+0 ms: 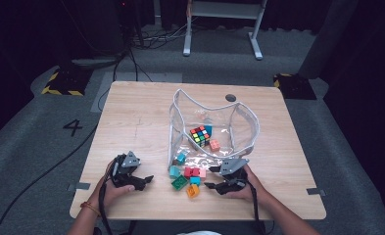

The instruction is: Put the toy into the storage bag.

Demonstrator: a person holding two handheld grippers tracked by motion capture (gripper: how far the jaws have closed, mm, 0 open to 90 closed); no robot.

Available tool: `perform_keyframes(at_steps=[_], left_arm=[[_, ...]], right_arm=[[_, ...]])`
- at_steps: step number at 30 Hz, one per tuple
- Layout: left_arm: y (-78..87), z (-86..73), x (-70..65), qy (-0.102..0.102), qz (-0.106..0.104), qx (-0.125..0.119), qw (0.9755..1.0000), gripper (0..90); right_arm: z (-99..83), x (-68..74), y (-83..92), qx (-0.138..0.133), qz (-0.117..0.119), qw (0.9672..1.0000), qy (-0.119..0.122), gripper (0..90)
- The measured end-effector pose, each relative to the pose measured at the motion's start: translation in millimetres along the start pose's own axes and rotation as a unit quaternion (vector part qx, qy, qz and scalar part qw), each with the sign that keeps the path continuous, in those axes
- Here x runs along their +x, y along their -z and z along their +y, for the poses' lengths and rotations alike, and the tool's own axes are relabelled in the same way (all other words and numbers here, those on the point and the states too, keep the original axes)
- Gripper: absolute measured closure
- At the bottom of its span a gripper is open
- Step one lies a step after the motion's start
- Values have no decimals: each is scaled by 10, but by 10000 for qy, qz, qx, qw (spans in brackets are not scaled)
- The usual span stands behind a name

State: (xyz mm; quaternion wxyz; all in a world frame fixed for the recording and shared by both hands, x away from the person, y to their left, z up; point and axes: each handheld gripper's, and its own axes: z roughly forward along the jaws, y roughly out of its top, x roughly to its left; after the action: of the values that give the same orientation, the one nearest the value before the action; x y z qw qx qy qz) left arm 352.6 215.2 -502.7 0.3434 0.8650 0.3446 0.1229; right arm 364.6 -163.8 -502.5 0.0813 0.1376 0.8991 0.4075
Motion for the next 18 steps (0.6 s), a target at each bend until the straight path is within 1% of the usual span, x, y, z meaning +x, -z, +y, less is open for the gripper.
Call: perform_keyframes(at_steps=[1,2,3,4,5,7,8,9,10,11,12,13,14,15,16,18], left_arm=[[1,0,0,1,-6,-1,10000,138],[2,-2,0,1,-15,7,10000,138],[1,-3,-3,14,-40,4,10000,139],[4,-5,-1,-1,-47,18,10000,139],[4,-5,-1,-1,-47,18,10000,139],[5,-7,-3,9,-41,10,10000,140],[5,-8,-3,8,-40,8,10000,140],[5,-7,-3,9,-42,10,10000,140],[6,-8,-3,7,-42,10,10000,139],[5,-8,-3,9,-42,9,10000,139],[5,-8,-3,8,-42,9,10000,139],[5,-8,-3,9,-41,8,10000,140],[6,-8,-3,5,-37,9,10000,140],[5,-8,-4,12,-45,7,10000,139],[5,-8,-3,9,-42,9,10000,139],[6,-7,-3,8,-42,10,10000,139]], right_arm=[[21,-2,-31,-24,54,9999,83,388],[51,4,-52,-15,49,9998,175,384],[64,0,-75,-87,43,9997,208,378],[77,-16,-91,-144,118,9995,250,371],[90,-27,-101,-157,151,9995,207,374],[101,-35,-113,-189,95,9996,185,375],[105,-47,-112,-183,113,9995,251,370],[111,-40,-115,-188,105,9996,185,367],[110,-45,-116,-204,124,9995,194,372],[111,-54,-124,-227,115,9992,295,390],[106,-55,-118,-210,67,9993,294,409],[106,-46,-114,-184,50,9996,228,432],[104,-46,-115,-185,91,9995,220,486],[101,-53,-121,-177,113,9993,298,513],[103,-37,-120,-135,49,9996,231,532],[103,-37,-122,-127,71,9996,235,555]])
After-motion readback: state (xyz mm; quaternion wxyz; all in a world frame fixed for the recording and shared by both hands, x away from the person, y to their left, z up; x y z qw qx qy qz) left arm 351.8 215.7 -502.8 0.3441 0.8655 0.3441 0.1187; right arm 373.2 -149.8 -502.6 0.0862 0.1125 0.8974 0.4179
